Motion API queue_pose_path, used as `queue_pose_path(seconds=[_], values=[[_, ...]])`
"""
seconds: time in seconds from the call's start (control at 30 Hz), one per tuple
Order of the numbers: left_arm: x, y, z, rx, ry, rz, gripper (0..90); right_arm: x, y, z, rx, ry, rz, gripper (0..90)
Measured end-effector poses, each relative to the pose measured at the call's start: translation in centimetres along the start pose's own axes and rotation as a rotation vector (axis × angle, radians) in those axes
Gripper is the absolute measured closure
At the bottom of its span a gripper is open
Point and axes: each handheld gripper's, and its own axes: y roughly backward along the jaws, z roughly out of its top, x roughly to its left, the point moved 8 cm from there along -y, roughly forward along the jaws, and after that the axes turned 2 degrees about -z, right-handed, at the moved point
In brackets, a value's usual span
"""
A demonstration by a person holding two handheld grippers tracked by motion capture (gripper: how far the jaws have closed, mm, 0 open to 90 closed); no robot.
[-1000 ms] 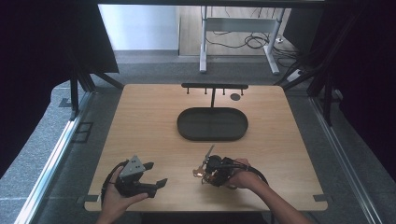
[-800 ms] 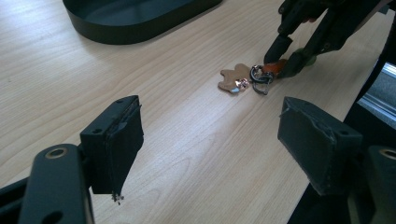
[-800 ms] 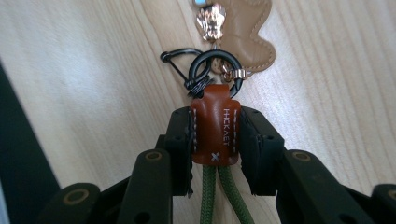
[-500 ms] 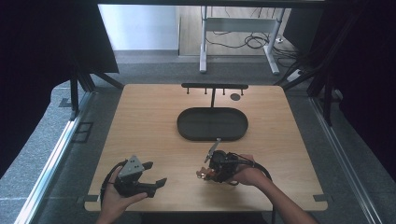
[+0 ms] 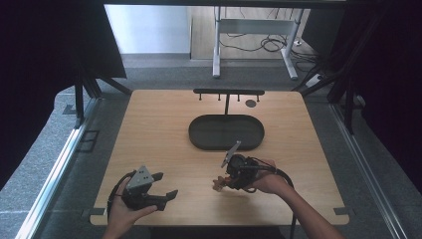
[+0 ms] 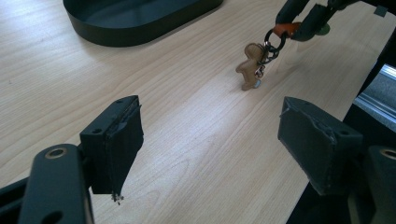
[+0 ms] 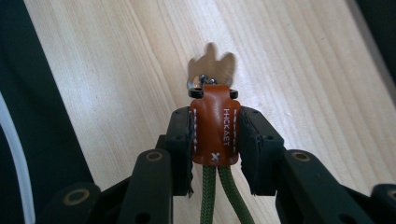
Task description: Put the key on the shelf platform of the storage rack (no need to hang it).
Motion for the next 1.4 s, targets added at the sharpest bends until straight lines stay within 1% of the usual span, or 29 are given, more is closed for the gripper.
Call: queue_pose_path(seconds=[0.03,0.47,0.57,0.77,1.1,1.33,1.4], values=[[0.0,0.0,0.0,-0.001,0.0,0.0,22.3,-0.1,0.3,0.2,-0.01,-0.002,-0.001,66.7],[0.1,0.1,0.0,-0.001,0.0,0.002,22.3,-0.9,2.3,1.1,-0.039,0.0,-0.028,66.7],[0.1,0.1,0.0,-0.001,0.0,0.002,22.3,-1.0,2.4,1.2,-0.04,-0.004,-0.027,66.7],[0.1,0.1,0.0,-0.001,0.001,0.002,22.3,-1.5,2.7,1.7,-0.048,0.006,-0.036,66.7],[0.1,0.1,0.0,0.0,-0.001,0.001,22.3,-2.1,3.1,2.2,-0.05,0.001,-0.048,66.7],[0.1,0.0,0.0,0.001,-0.001,0.0,22.3,-3.0,3.5,2.6,-0.043,0.006,-0.057,66.7],[0.1,0.0,0.0,0.0,-0.001,0.001,22.3,-3.3,3.7,2.8,-0.043,0.001,-0.06,66.7]])
